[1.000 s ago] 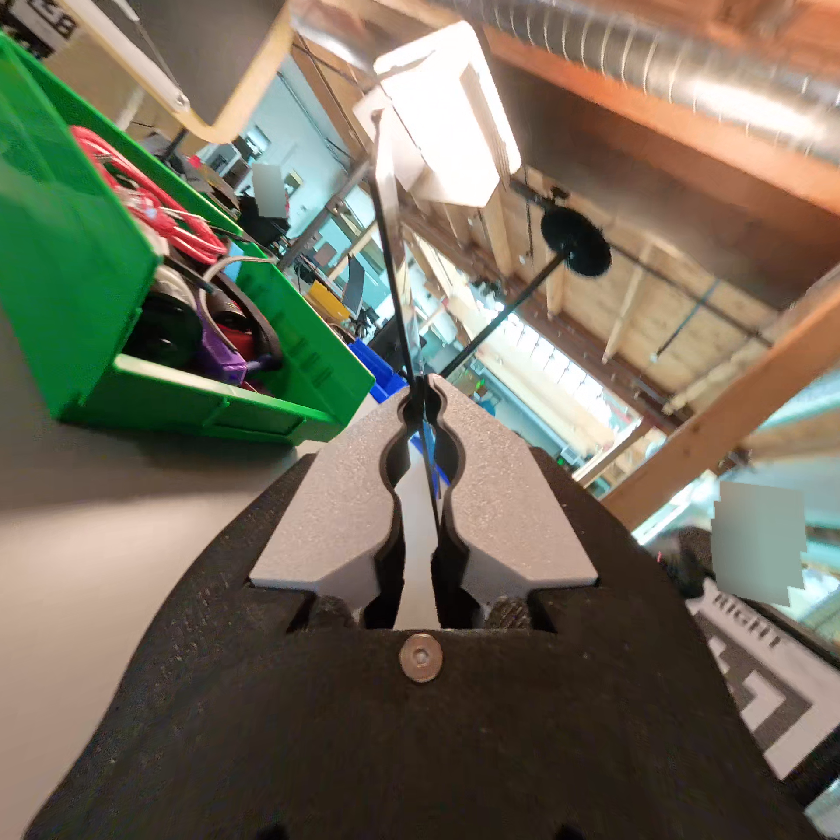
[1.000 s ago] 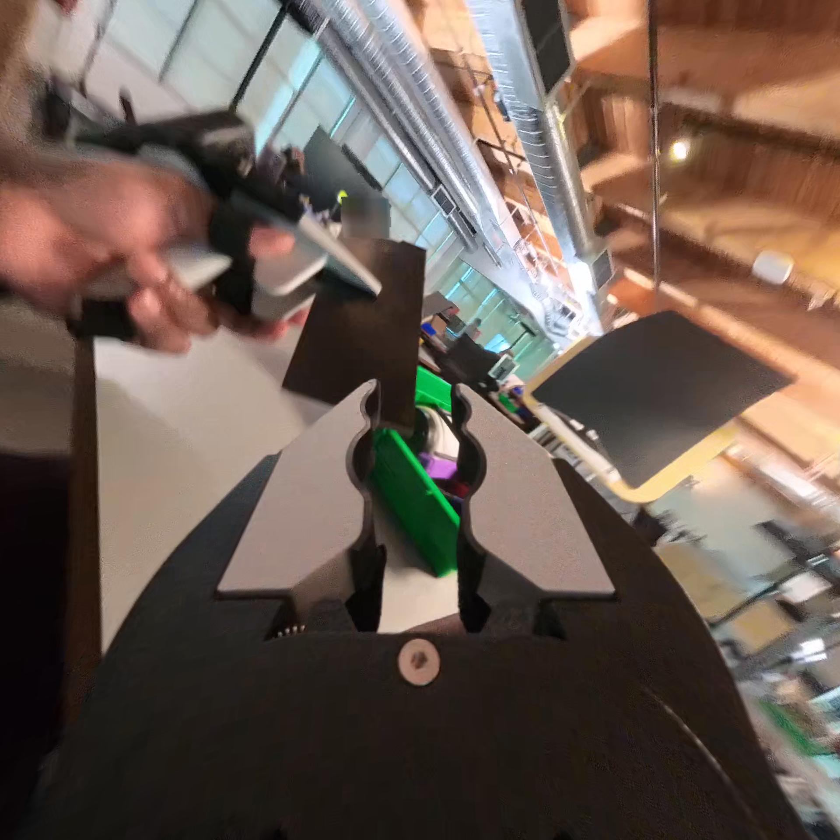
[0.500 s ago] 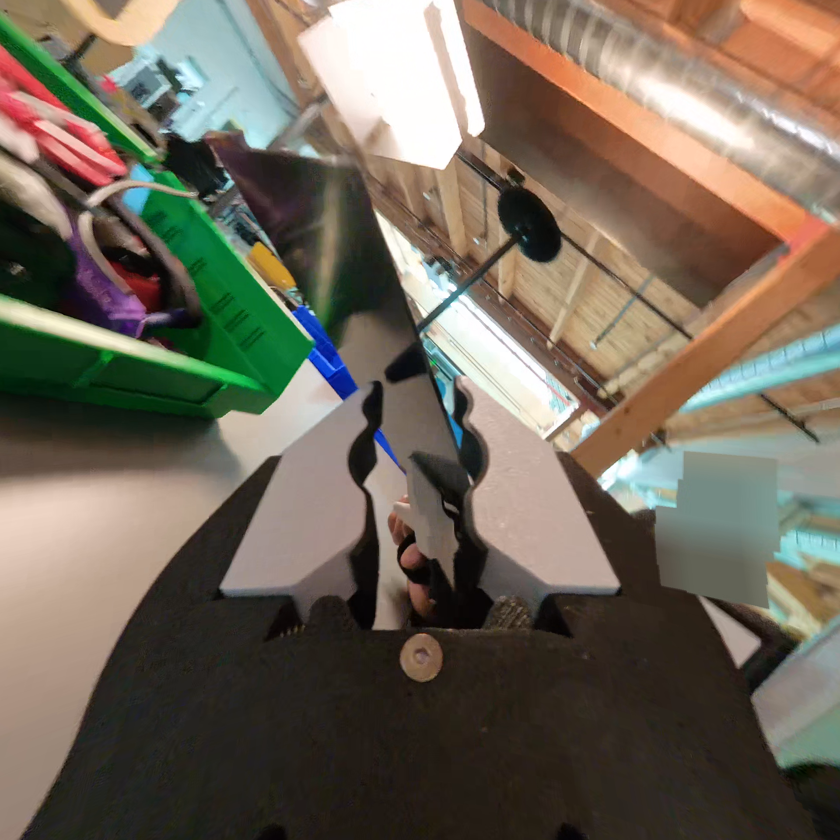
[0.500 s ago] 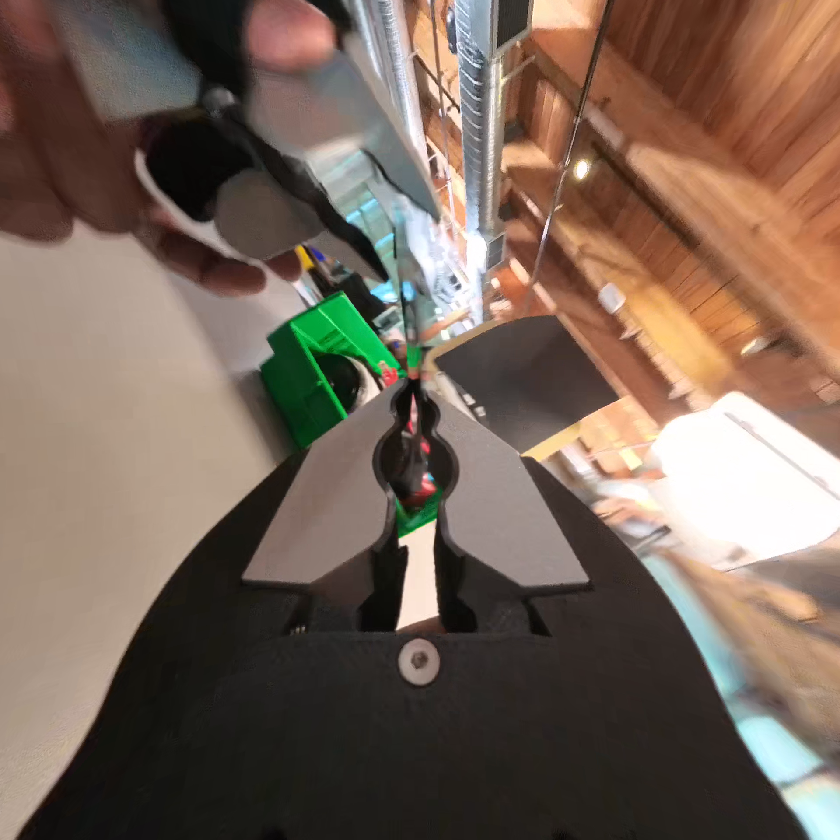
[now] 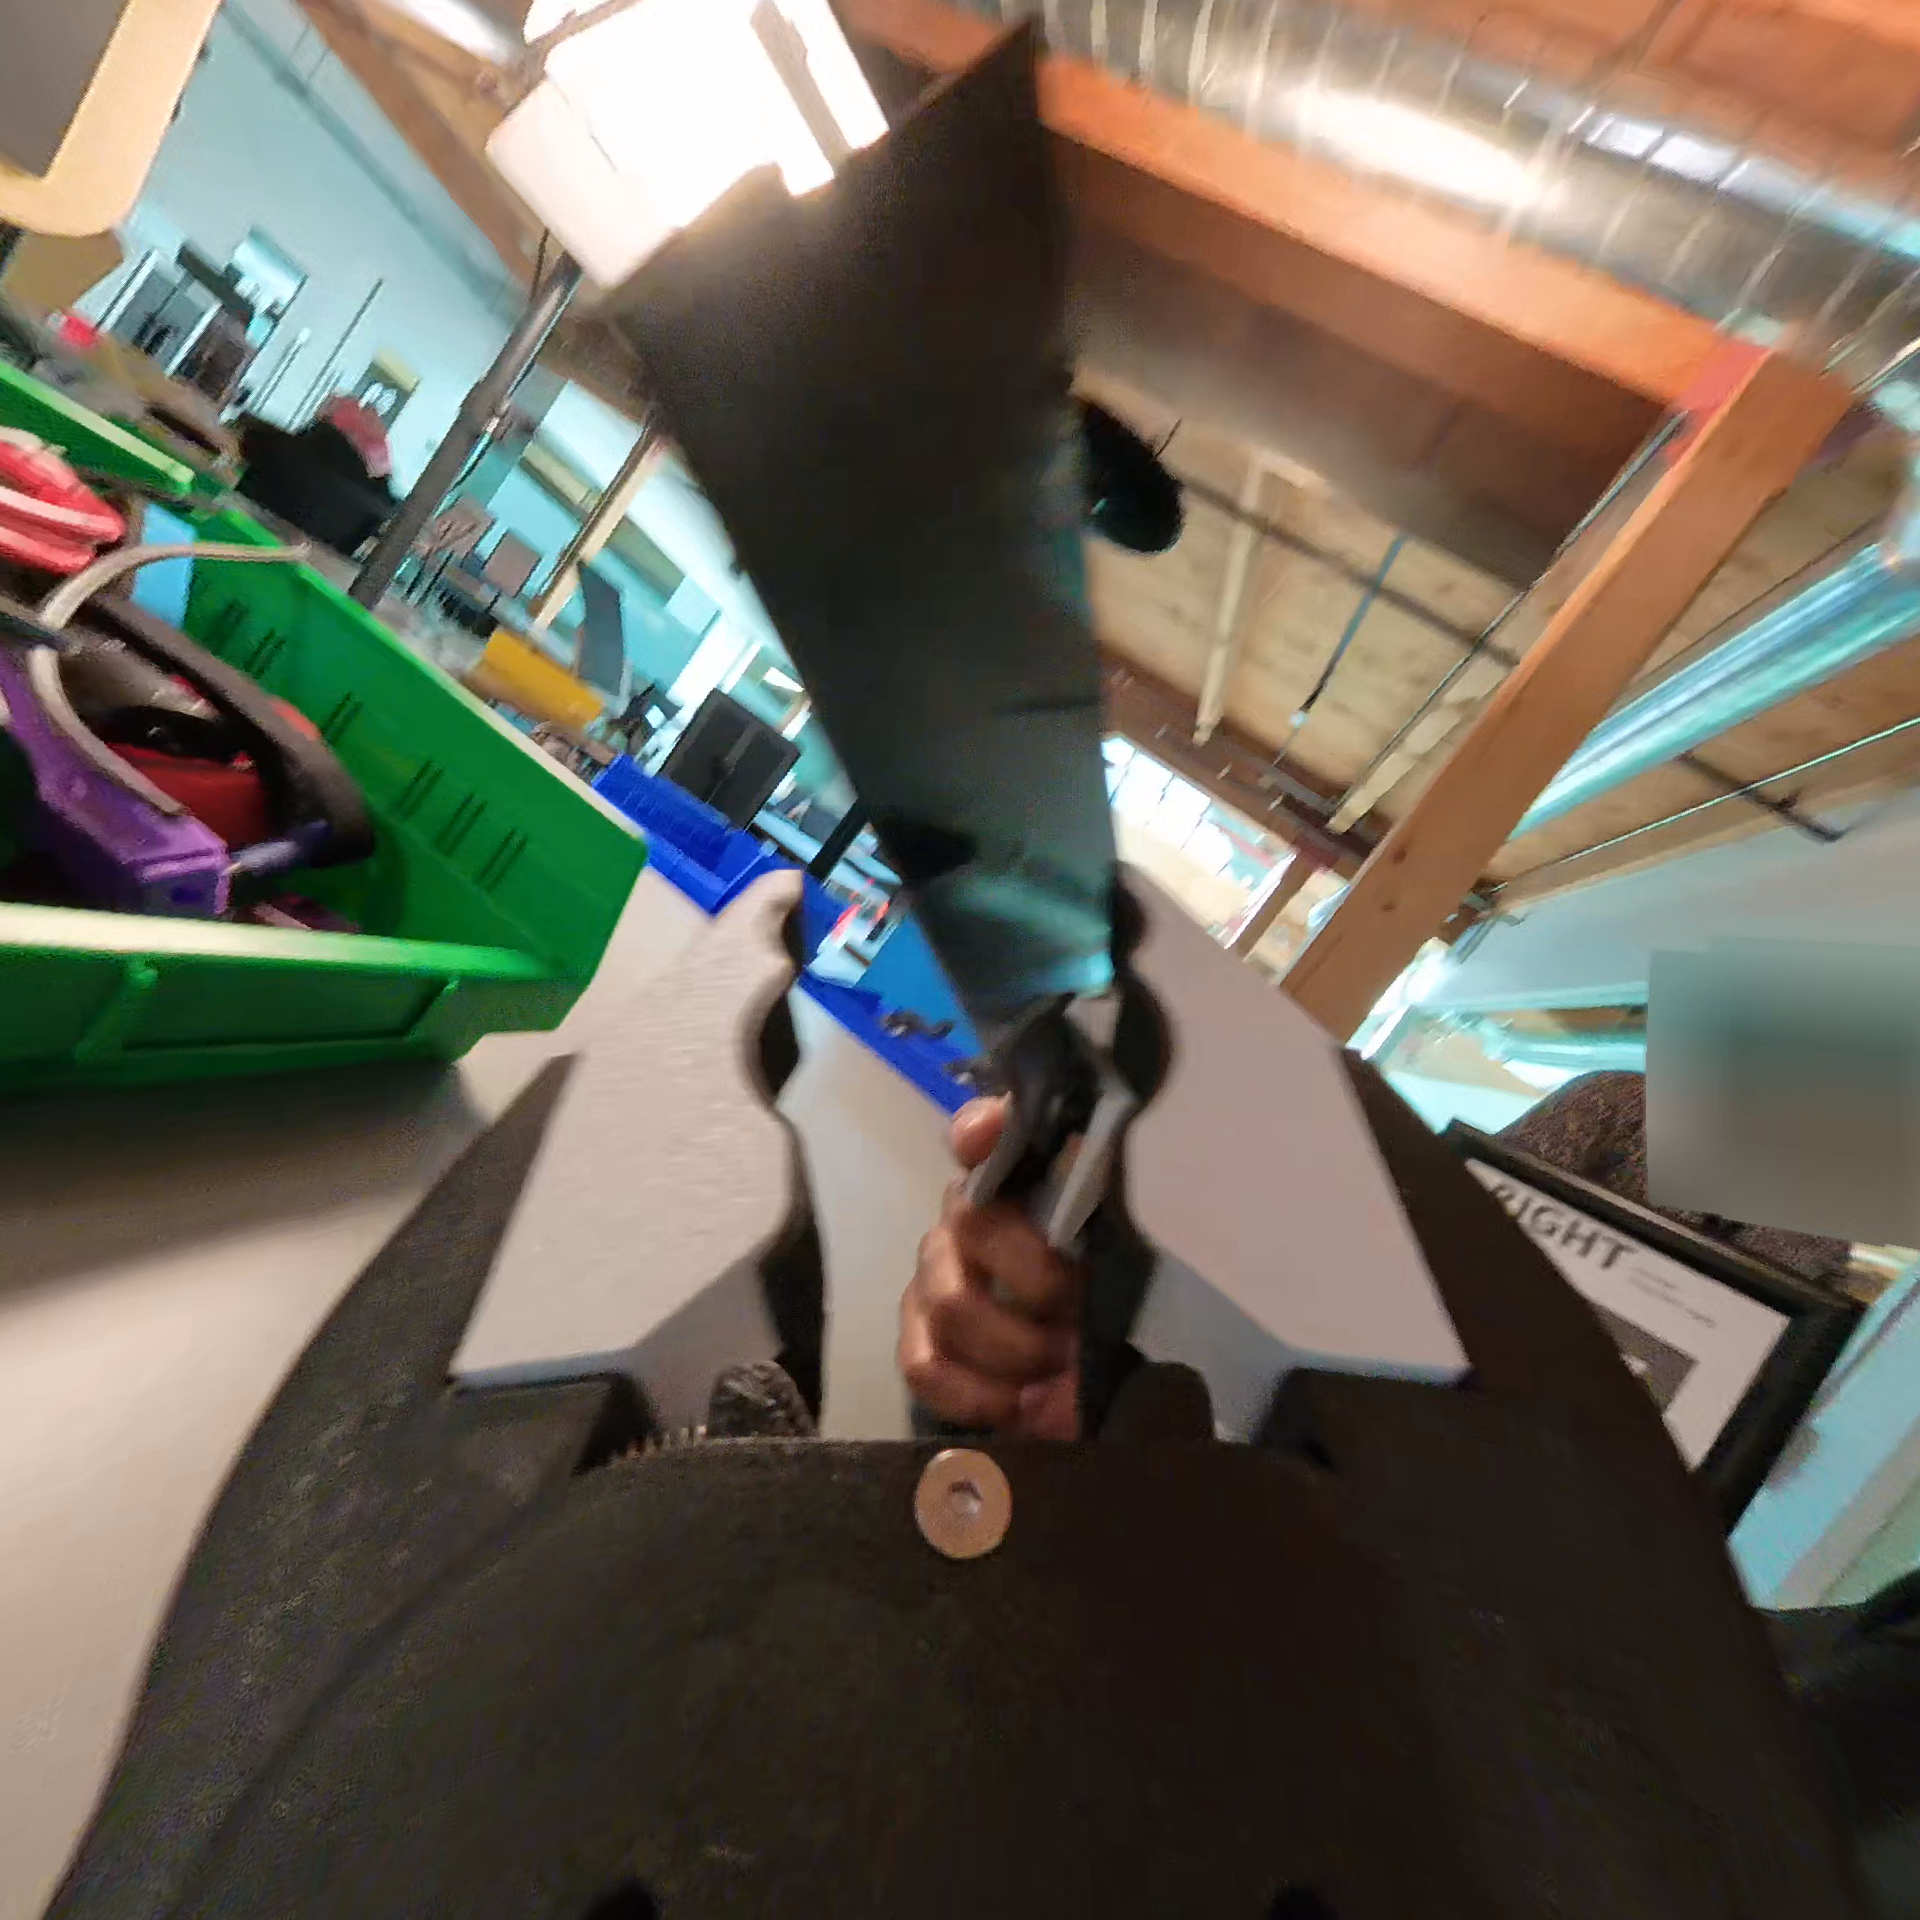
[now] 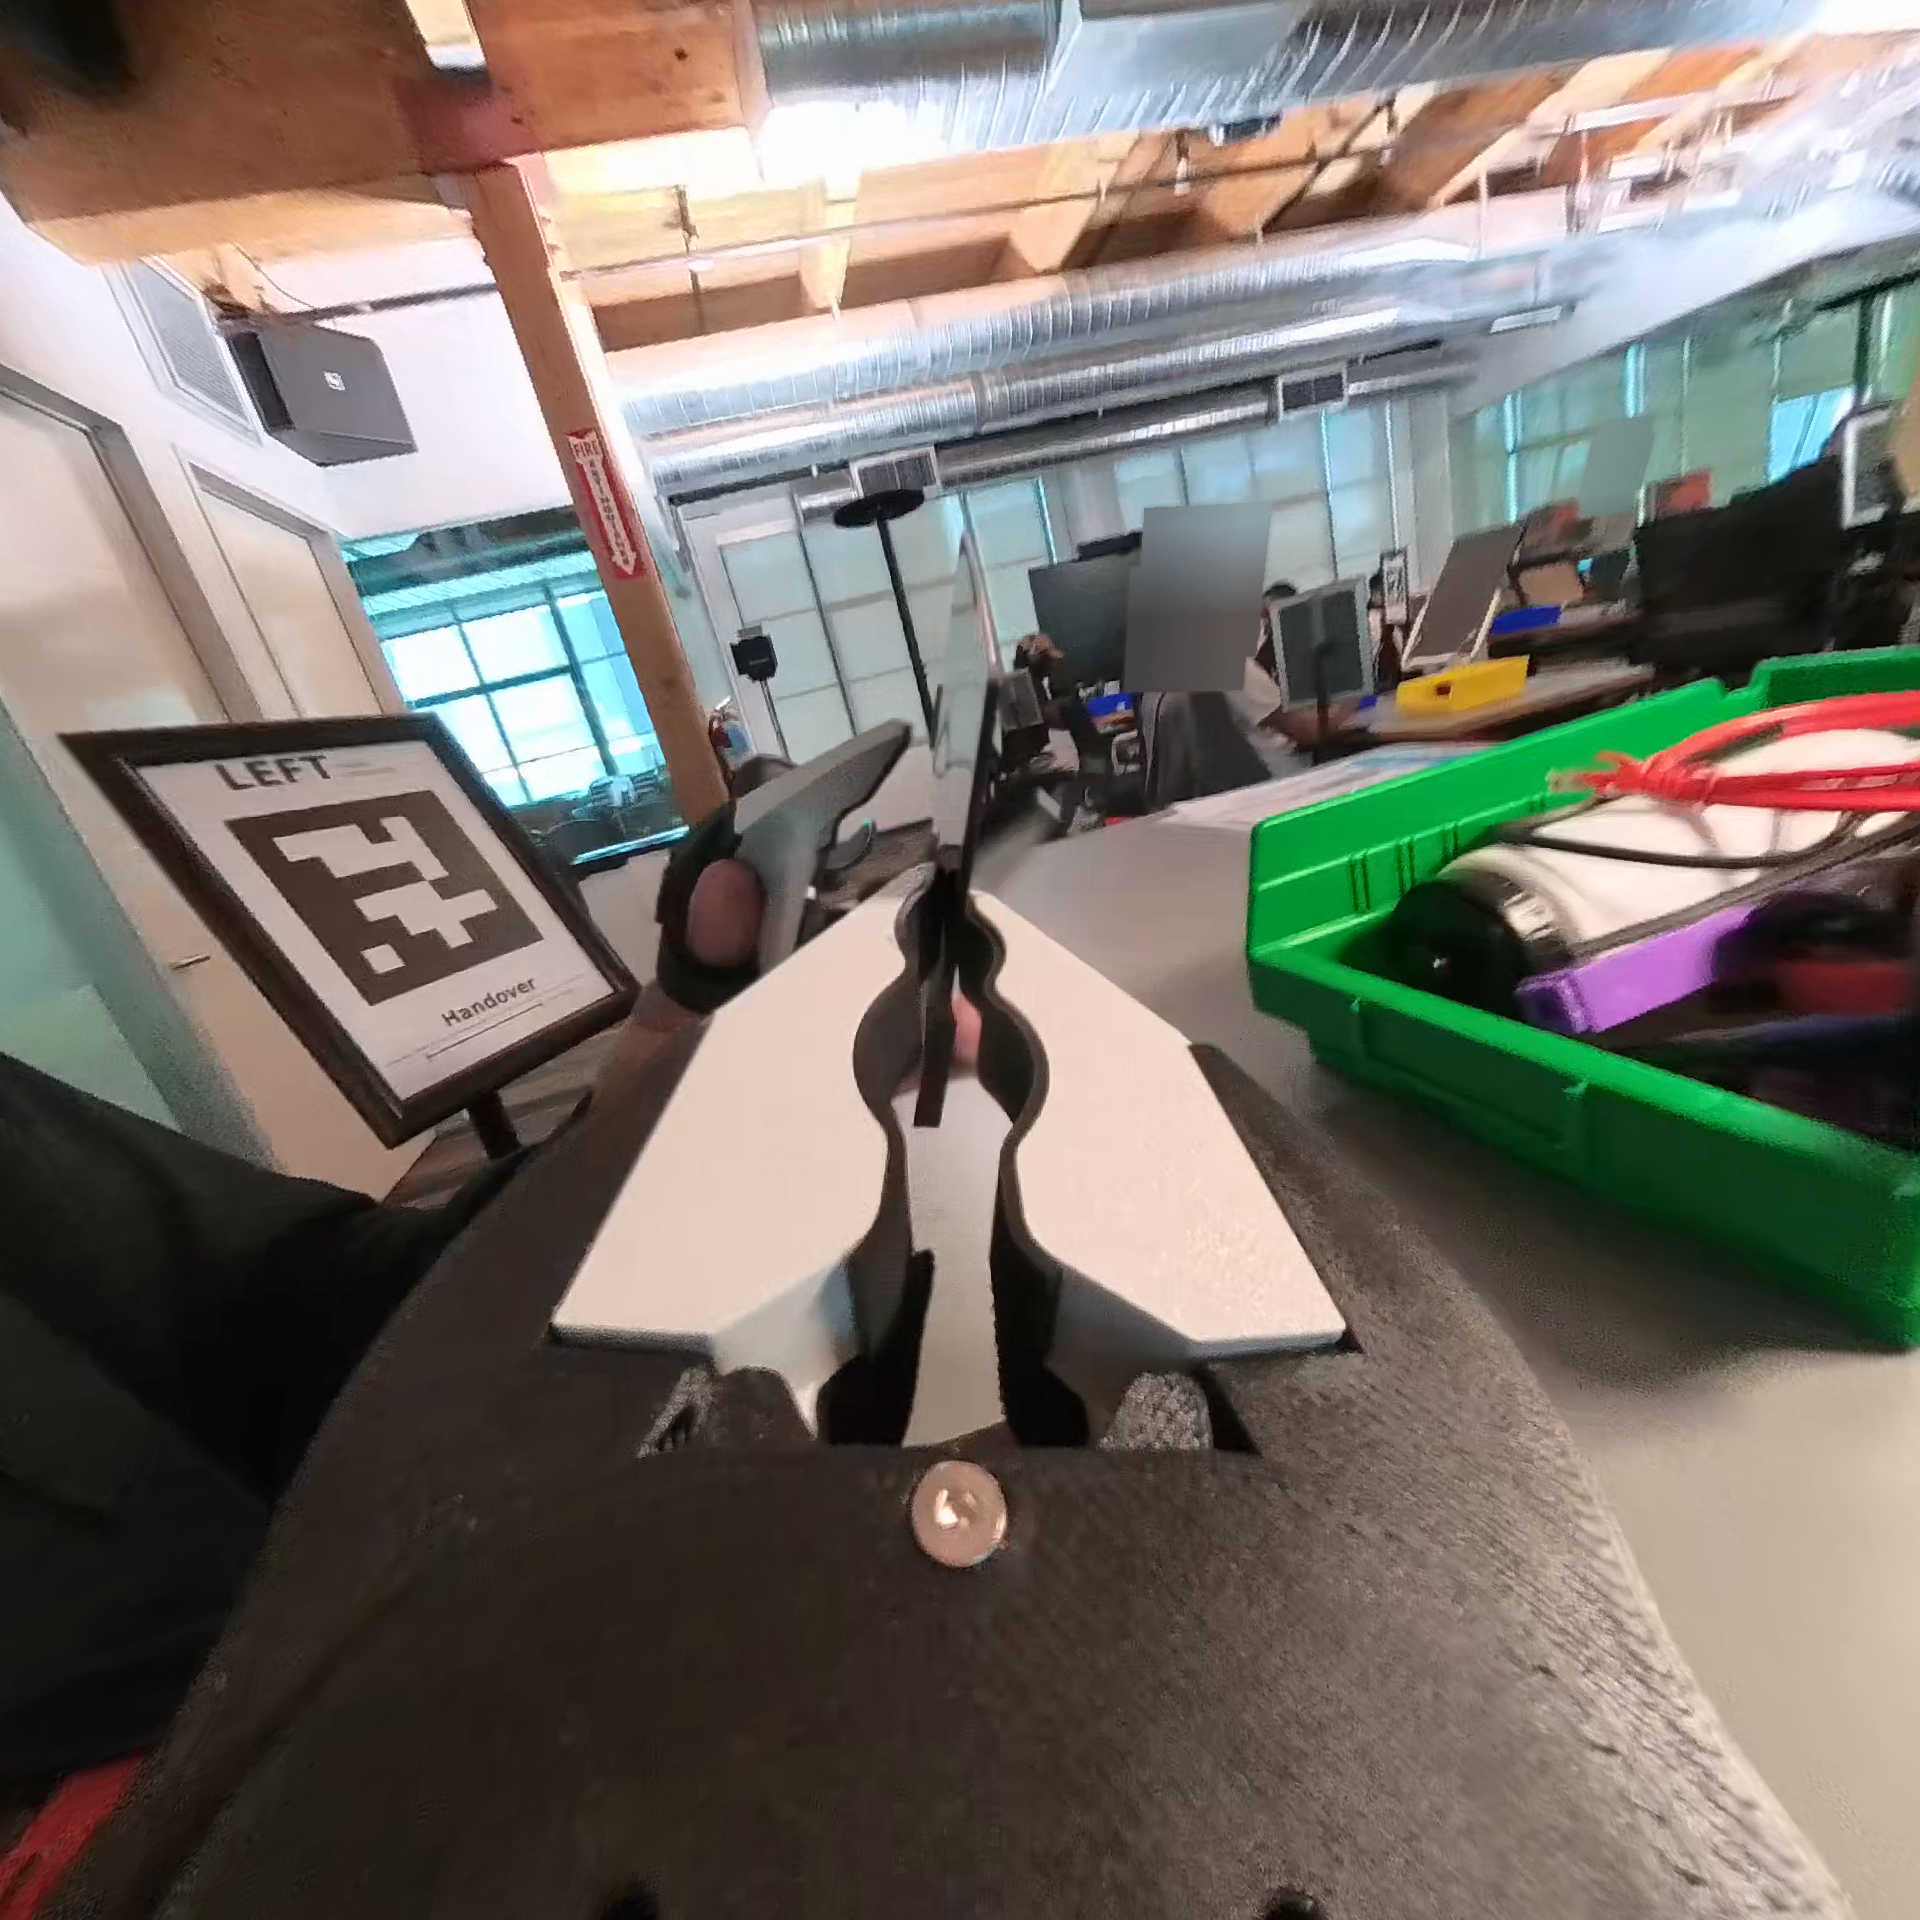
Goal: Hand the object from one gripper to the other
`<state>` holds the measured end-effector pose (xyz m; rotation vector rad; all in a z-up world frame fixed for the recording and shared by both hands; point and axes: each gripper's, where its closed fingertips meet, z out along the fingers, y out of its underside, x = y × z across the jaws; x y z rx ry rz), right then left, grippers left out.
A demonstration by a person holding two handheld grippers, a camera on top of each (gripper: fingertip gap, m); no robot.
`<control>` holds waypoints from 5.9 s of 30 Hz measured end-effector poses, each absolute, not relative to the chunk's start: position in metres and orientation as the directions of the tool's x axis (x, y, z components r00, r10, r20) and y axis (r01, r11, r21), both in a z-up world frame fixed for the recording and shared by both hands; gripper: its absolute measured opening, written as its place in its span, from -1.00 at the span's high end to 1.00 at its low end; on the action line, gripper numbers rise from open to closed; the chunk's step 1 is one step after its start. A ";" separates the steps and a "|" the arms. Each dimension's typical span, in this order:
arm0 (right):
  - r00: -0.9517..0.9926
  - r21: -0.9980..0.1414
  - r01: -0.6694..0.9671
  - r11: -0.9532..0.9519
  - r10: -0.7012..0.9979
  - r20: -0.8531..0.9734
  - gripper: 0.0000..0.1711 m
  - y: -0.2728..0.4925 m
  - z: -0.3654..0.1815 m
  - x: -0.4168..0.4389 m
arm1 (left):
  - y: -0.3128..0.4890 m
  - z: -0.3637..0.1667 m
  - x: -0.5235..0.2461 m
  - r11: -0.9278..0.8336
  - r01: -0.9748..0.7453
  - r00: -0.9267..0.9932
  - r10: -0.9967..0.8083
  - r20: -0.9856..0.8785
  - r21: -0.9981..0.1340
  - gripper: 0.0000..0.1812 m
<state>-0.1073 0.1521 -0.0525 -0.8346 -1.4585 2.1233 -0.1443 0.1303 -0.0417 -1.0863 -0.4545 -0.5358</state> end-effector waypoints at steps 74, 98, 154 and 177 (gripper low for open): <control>-0.690 -0.924 -0.311 -0.221 0.721 0.059 0.97 0.191 0.003 -0.059 | 0.115 -0.062 -0.144 0.084 0.440 0.894 -0.136 0.428 -0.894 0.15; -0.168 -0.832 -0.438 0.341 0.878 0.448 0.50 0.227 -0.022 -0.089 | 0.148 -0.075 -0.118 0.056 0.726 0.676 -0.242 0.696 -0.686 0.99; -0.539 -0.967 -0.176 0.185 0.804 0.252 0.52 0.186 -0.032 -0.079 | 0.113 -0.088 -0.073 -0.171 -0.019 0.951 -0.308 0.035 -0.985 0.97; -0.572 -0.827 -0.386 -0.409 0.809 -0.133 0.98 0.237 0.038 -0.055 | 0.151 -0.080 -0.143 0.143 0.711 0.703 -0.133 0.699 -0.688 -0.09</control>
